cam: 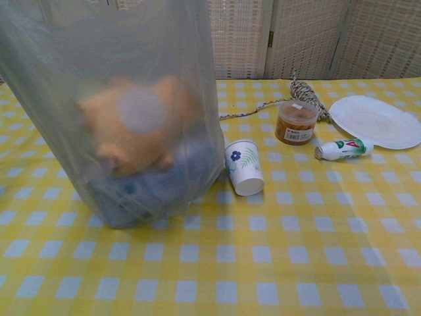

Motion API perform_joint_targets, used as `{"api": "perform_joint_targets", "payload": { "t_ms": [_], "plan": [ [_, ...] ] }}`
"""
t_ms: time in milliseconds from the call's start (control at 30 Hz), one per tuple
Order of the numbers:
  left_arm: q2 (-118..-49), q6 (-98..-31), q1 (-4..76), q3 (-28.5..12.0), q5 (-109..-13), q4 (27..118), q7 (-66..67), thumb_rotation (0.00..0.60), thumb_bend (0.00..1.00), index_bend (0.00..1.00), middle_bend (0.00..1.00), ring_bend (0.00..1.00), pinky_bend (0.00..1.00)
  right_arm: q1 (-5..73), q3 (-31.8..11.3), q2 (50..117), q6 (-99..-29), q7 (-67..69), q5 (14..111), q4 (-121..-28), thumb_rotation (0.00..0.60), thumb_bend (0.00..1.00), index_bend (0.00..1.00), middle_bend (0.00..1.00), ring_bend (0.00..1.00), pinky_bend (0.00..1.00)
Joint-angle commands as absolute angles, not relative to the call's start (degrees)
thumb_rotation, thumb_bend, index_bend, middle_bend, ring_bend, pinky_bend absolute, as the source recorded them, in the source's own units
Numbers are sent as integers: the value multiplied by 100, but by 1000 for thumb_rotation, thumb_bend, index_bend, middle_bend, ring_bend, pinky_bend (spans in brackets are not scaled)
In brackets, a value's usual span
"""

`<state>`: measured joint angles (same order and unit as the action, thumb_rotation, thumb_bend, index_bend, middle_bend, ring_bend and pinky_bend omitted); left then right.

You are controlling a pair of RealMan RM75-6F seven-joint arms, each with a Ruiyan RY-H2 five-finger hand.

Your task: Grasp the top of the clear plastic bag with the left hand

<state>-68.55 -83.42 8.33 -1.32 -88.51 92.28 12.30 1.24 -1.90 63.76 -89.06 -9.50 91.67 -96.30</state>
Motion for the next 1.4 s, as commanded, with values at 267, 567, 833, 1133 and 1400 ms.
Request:
{"api": "perform_joint_targets", "payload": {
  "t_ms": [267,567,833,1133,1400],
  "plan": [
    [-6833,-8437,851,-128,-9028,9192,805,600,222,112,119,43,10,91,-119,6395,-8993,-978,9321,-9626,600,244,0,0,0,0],
    [-6712,-8990,1152,296,-10348,8570,-3464,600,180,116,136,71,108,62,99,6171,-9149,-397,9805,-9558,600,244,0,0,0,0],
    [-5830,-8735,1861,636,-11066,9532,-5067,600,78,0,0,0,0,101,274,5928,-9205,117,10194,-9501,600,245,0,0,0,0],
    [-4851,-8689,2651,727,-11336,9990,-7076,600,70,0,0,0,0,310,558,5808,-8745,147,10562,-9601,600,245,0,0,0,0],
    [-4970,-8582,2734,504,-11143,10050,-6113,600,62,0,0,0,0,361,593,5793,-8611,121,10515,-9693,600,245,0,0,0,0]
  ]
}}
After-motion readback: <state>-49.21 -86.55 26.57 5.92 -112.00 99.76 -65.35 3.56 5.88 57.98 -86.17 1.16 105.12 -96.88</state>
